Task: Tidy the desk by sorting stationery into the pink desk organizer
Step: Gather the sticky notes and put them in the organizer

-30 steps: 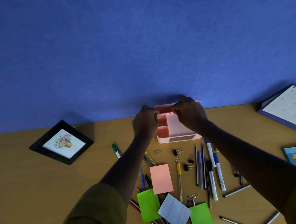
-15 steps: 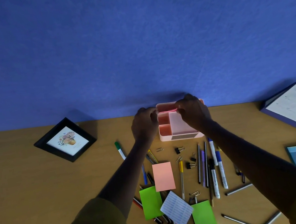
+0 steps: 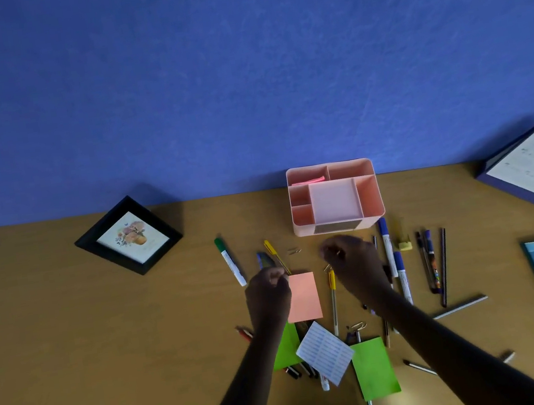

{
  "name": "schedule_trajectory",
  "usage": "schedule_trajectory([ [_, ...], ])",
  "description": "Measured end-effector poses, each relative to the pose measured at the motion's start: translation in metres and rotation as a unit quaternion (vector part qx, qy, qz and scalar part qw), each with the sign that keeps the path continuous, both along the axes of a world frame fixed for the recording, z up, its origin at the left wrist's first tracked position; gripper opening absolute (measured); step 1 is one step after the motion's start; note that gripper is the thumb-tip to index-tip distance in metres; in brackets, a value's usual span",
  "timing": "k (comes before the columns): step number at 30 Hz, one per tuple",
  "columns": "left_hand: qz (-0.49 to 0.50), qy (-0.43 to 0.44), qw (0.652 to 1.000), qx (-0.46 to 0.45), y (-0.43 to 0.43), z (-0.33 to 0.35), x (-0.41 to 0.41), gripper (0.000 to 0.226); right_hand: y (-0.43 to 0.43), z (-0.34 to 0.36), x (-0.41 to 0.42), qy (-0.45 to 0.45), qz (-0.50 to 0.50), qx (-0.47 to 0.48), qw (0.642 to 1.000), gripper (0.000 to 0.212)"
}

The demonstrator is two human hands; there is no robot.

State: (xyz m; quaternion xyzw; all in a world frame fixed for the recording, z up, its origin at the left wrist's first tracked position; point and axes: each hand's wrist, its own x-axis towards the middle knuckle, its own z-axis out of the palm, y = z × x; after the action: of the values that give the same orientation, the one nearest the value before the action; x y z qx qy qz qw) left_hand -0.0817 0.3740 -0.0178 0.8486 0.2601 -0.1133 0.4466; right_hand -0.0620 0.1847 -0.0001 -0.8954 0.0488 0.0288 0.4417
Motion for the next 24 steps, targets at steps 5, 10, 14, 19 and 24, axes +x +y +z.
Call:
schedule_trajectory([
  [5,0.001,0.001,1.0,0.004,-0.003,-0.005,-0.017,0.019,0.01,-0.03,-0.035,0.109,0.014,-0.032,0.993,0.011],
  [10,-0.006,0.012,1.0,0.005,-0.005,-0.005,-0.022,0.021,0.024,-0.043,-0.047,0.187,0.016,-0.044,0.981,0.009],
  [14,-0.002,0.026,1.0,-0.004,-0.006,-0.004,-0.024,0.023,0.033,-0.048,-0.049,0.212,0.003,-0.021,0.977,0.018],
  [19,-0.004,0.042,0.999,-0.005,-0.005,0.0,-0.025,0.024,0.038,-0.049,-0.051,0.229,-0.042,0.019,0.972,0.025],
  [24,-0.021,0.036,0.999,0.009,-0.002,0.012,-0.026,0.023,0.042,-0.04,-0.052,0.241,-0.063,0.075,0.965,0.016],
])
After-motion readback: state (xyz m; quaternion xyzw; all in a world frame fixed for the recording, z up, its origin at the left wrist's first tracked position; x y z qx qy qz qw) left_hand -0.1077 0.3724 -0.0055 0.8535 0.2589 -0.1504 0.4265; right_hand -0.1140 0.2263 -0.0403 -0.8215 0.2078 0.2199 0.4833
